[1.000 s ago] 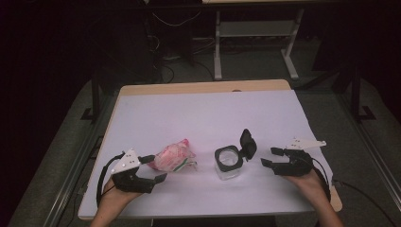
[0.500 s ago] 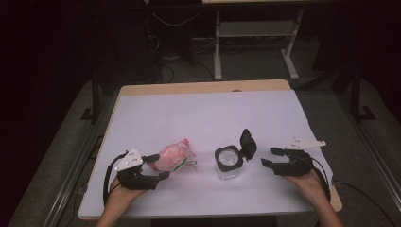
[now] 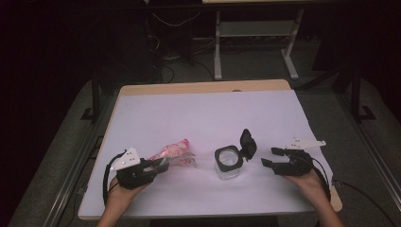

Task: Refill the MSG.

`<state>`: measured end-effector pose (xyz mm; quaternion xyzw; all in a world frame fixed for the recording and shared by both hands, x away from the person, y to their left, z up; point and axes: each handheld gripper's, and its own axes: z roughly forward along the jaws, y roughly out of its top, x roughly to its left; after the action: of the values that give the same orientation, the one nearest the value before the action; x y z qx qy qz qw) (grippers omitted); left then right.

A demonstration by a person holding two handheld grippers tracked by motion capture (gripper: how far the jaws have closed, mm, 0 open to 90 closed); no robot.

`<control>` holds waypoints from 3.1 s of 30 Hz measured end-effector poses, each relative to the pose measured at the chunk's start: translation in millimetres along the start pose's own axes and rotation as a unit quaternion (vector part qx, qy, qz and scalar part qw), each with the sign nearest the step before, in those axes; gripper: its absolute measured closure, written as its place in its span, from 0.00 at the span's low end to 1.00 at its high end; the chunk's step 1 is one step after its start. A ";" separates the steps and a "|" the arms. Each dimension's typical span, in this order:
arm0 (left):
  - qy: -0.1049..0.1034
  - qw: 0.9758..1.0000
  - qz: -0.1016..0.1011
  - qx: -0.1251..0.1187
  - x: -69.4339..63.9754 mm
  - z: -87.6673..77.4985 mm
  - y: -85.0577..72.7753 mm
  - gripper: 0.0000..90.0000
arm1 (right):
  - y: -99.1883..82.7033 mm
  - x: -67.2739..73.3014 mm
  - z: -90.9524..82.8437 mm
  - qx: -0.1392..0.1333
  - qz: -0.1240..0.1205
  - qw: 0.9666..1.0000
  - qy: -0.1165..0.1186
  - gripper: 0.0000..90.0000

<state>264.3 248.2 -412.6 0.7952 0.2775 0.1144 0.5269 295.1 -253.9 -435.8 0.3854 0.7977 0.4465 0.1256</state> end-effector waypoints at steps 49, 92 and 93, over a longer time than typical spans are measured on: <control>-0.040 0.993 0.008 -0.112 16.9 -46.0 100.4 1.00 | 3.2 75.6 -48.3 -0.011 -0.064 0.997 0.040 0.55; -0.091 0.986 0.012 -0.142 -4.8 -57.1 149.5 1.00 | 116.2 181.4 96.1 -0.039 -0.164 0.983 0.073 0.34; -0.093 0.985 0.013 -0.142 -5.5 -57.0 151.3 1.00 | 117.4 182.5 96.8 -0.041 -0.163 0.983 0.070 0.34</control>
<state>281.2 245.2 -251.8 0.7229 0.1980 0.0852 0.6565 284.3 -25.9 -369.7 0.2123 0.8379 0.4781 0.1560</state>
